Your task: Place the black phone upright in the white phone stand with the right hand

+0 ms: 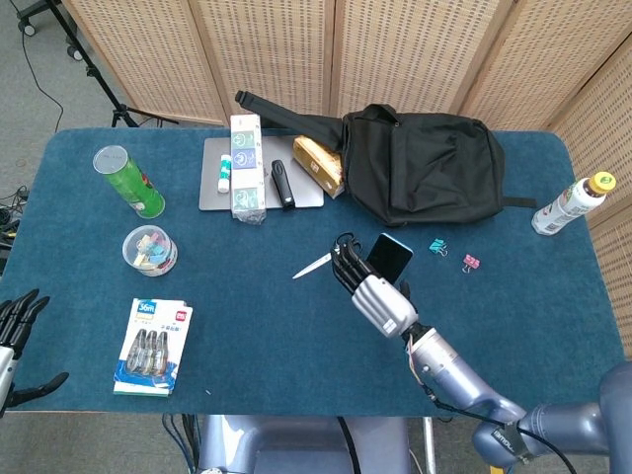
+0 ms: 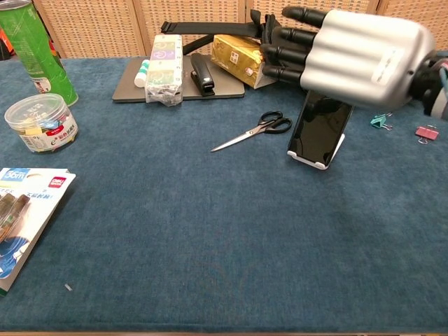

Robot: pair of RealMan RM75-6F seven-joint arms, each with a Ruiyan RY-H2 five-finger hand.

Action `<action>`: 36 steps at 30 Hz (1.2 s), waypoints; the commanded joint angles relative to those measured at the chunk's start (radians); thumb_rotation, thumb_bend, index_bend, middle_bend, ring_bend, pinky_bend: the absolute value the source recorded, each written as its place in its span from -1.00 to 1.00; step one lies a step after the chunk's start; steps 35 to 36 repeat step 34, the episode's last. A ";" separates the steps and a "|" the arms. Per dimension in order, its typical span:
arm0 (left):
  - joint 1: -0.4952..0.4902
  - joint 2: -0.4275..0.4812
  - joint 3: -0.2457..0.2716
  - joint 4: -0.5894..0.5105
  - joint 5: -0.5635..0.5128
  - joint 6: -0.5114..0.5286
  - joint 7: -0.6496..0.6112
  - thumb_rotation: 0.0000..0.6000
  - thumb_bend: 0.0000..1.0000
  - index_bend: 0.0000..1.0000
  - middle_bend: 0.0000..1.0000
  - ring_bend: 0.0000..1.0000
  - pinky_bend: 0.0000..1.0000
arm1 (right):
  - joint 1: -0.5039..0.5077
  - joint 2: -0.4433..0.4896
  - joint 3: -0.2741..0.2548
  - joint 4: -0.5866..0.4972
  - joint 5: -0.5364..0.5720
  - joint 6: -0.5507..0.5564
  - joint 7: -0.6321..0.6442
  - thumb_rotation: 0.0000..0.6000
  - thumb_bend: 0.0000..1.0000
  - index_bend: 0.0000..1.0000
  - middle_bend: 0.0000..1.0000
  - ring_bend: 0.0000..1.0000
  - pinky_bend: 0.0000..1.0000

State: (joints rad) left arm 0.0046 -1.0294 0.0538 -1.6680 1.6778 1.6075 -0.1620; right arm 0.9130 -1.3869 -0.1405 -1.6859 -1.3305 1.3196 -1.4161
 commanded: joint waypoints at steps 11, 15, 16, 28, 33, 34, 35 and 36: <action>0.016 0.004 0.011 0.002 0.028 0.037 -0.021 1.00 -1.00 -1.00 -1.00 -1.00 -1.00 | -0.232 0.210 0.043 0.429 -0.216 0.225 1.091 1.00 -1.00 -1.00 -1.00 -1.00 -1.00; 0.022 0.006 0.011 0.006 0.029 0.048 -0.028 1.00 -1.00 -1.00 -1.00 -1.00 -1.00 | -0.337 0.234 0.062 0.339 -0.138 0.263 1.214 1.00 -1.00 -1.00 -1.00 -1.00 -1.00; 0.023 0.006 0.011 0.006 0.028 0.051 -0.027 1.00 -1.00 -1.00 -1.00 -1.00 -1.00 | -0.375 0.245 0.061 0.293 -0.120 0.280 1.241 1.00 -1.00 -1.00 -1.00 -1.00 -1.00; 0.029 -0.024 -0.018 0.008 -0.023 0.050 0.039 1.00 -1.00 -1.00 -1.00 -1.00 -1.00 | -0.625 0.204 0.030 0.183 -0.103 0.397 1.241 1.00 -1.00 -1.00 -1.00 -1.00 -1.00; 0.028 -0.033 -0.022 0.016 -0.027 0.046 0.050 1.00 -1.00 -1.00 -1.00 -1.00 -1.00 | -0.678 0.191 0.020 0.148 -0.119 0.384 1.289 1.00 -1.00 -1.00 -1.00 -1.00 -1.00; 0.028 -0.033 -0.022 0.017 -0.027 0.045 0.050 1.00 -1.00 -1.00 -1.00 -1.00 -1.00 | -0.684 0.192 0.023 0.145 -0.119 0.378 1.296 1.00 -1.00 -1.00 -1.00 -1.00 -1.00; 0.028 -0.033 -0.022 0.017 -0.027 0.045 0.050 1.00 -1.00 -1.00 -1.00 -1.00 -1.00 | -0.684 0.192 0.023 0.145 -0.119 0.378 1.296 1.00 -1.00 -1.00 -1.00 -1.00 -1.00; 0.028 -0.033 -0.022 0.017 -0.027 0.045 0.050 1.00 -1.00 -1.00 -1.00 -1.00 -1.00 | -0.684 0.192 0.023 0.145 -0.119 0.378 1.296 1.00 -1.00 -1.00 -1.00 -1.00 -1.00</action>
